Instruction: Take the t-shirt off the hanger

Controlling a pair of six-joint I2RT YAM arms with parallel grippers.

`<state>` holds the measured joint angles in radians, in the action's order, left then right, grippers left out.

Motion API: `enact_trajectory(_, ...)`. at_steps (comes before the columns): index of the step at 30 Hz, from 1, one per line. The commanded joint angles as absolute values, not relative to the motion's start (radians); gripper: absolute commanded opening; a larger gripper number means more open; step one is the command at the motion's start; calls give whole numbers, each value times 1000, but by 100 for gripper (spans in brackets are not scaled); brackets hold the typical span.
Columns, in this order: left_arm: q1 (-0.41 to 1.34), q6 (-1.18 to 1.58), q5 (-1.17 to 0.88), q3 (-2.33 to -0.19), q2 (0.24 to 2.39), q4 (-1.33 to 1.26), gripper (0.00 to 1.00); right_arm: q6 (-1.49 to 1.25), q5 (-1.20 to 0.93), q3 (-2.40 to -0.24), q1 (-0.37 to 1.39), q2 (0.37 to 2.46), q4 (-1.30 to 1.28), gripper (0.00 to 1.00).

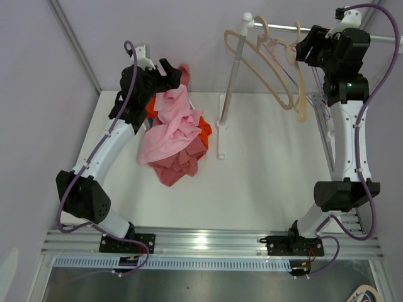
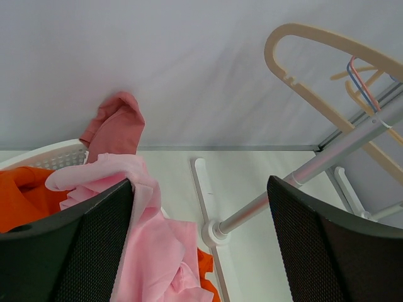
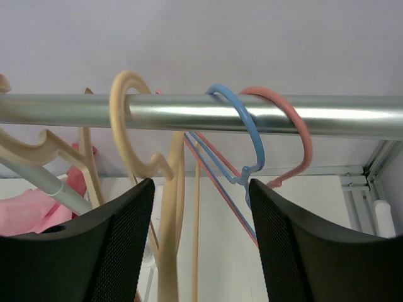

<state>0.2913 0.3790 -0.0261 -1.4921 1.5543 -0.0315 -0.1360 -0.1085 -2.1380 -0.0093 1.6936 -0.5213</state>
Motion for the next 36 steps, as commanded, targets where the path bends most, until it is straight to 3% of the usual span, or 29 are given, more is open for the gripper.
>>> enact_trajectory(1,308,338,-6,-1494,1494,-34,89,-117,-69,-2151,-5,1623,-520,66)
enact_trajectory(9,324,321,41,-1505,1463,32,91,-115,-6,-2100,-3,1527,-590,68)
enact_trajectory(10,327,324,37,-1512,1450,66,99,-118,-3,-2082,-3,1508,-594,71)
enact_trajectory(12,328,334,15,-1517,1433,107,100,-136,2,-2005,-3,1465,-592,79)
enact_trajectory(13,331,347,17,-1508,1419,124,100,-144,30,-1976,-3,1418,-588,93)
enact_trajectory(15,340,351,26,-1480,1362,150,99,-172,89,-1912,-3,1362,-581,99)
enact_trajectory(23,462,284,149,-1261,1033,158,99,-235,166,-1534,26,975,-548,100)
enact_trajectory(29,514,327,140,-1103,830,230,100,-268,207,-1398,26,859,-639,100)
enact_trajectory(36,587,363,169,-852,586,270,99,-330,84,-1177,29,695,-612,99)
